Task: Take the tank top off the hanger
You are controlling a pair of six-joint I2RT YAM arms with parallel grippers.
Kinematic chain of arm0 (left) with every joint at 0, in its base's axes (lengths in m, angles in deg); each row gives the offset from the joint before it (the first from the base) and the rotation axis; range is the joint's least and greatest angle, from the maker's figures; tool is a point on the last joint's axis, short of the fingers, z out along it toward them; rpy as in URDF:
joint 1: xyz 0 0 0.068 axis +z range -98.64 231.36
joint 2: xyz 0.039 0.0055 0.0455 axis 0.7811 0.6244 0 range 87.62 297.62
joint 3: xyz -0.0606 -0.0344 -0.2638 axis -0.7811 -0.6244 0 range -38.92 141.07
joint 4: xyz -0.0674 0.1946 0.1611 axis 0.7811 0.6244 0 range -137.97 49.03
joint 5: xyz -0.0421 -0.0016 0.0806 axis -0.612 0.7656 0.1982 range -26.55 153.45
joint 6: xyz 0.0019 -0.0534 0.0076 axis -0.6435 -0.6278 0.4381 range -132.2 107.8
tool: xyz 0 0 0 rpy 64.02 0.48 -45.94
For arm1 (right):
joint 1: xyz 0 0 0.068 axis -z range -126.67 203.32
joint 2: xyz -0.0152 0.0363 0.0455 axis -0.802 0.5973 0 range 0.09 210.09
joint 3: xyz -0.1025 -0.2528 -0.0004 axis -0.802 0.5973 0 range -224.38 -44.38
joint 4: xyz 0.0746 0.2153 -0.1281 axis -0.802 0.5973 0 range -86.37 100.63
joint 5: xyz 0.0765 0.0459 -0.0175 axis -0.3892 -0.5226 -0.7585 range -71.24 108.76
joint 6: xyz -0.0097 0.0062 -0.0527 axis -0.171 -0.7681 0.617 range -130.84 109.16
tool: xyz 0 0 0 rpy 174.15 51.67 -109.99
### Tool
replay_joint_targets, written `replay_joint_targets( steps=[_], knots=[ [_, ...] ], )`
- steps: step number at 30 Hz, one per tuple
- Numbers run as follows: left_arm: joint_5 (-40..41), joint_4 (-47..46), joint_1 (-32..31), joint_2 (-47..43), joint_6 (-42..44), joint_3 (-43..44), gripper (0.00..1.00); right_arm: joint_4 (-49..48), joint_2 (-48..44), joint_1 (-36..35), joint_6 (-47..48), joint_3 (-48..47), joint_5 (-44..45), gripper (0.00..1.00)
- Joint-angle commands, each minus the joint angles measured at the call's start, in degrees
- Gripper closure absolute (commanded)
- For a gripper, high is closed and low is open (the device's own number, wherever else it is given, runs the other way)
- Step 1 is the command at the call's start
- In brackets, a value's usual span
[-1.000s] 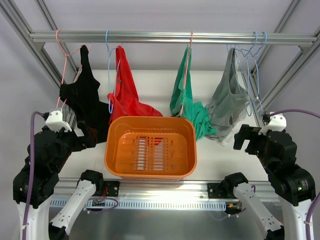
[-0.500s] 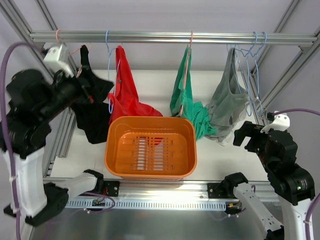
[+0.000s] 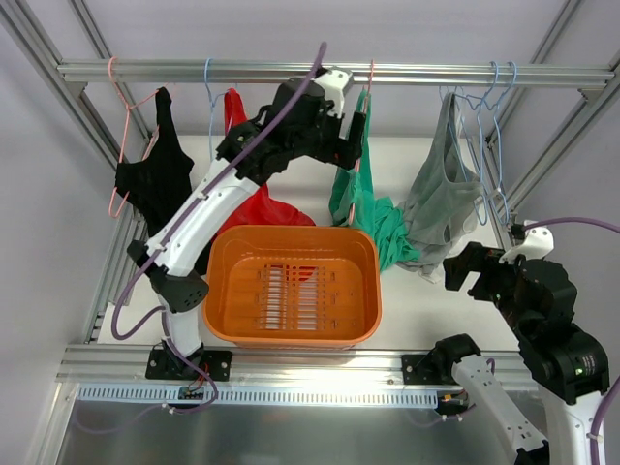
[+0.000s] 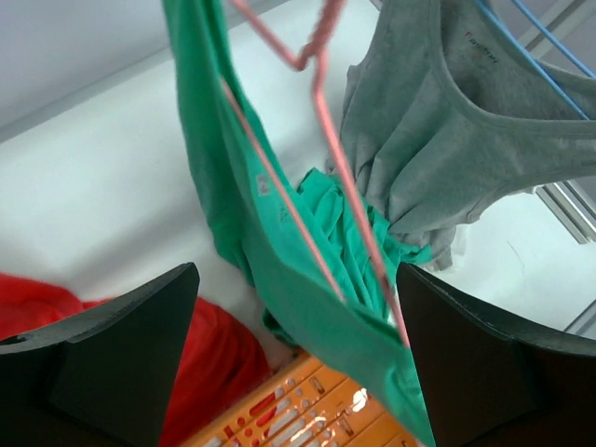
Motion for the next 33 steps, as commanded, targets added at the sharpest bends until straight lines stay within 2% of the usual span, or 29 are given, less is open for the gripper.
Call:
replay_joint_targets(
  steps=[1,4,6,8,9,11,14,17,19,22,23,26,33],
  knots=[
    [2.17,-8.15,-1.63,-1.11,4.93,2.74,0.11,-2.01,-0.44,-0.06,-1.10,0.65,-4.14,0.01],
    [0.50,-11.40,-1.98,0.57,5.38,1.25,0.16,-2.18,-0.53,-0.06,-0.66,1.52,-5.55,0.00],
    [0.58,-12.37,-2.25,1.80,5.21,0.90,0.26,-2.18,-0.70,-0.06,-0.92,2.23,-5.99,0.00],
    [2.07,-13.17,-2.42,2.67,4.59,0.55,0.40,-2.27,-1.05,0.03,-0.92,2.67,-6.61,0.01],
    [2.78,-13.60,-2.51,2.94,4.50,0.46,0.54,-2.27,-1.23,-0.06,-0.92,3.02,-6.61,0.01],
    [3.92,-13.96,-2.69,3.73,4.42,0.46,0.65,-2.27,-1.49,-0.06,-0.84,3.28,-6.61,0.01],
    [3.40,-14.92,-2.78,4.69,4.15,0.54,0.67,-2.36,-1.41,-0.06,-0.40,3.37,-6.87,0.01],
    [3.13,-15.36,-2.86,5.58,3.71,0.54,0.55,-2.27,-1.58,0.03,-0.40,3.55,-6.78,0.00],
    [3.13,-15.45,-3.21,5.93,3.71,0.37,0.56,-2.27,-1.67,-0.06,-0.40,3.90,-6.87,0.01],
    [4.27,-15.54,-3.74,6.54,3.89,-0.07,0.69,-2.27,-1.50,-0.06,-0.22,4.16,-6.96,0.00],
    [5.06,-15.54,-3.92,6.81,3.97,-0.33,0.81,-2.36,-1.50,0.03,-0.13,4.34,-6.96,0.00],
    [7.87,-15.54,-4.79,6.81,4.15,-0.60,1.00,-2.45,-1.32,0.03,0.22,4.78,-7.05,0.01],
    [12.71,-16.15,-8.05,6.55,5.56,3.79,1.00,-2.71,-1.50,-0.06,0.57,5.39,-7.49,0.01]
  ],
)
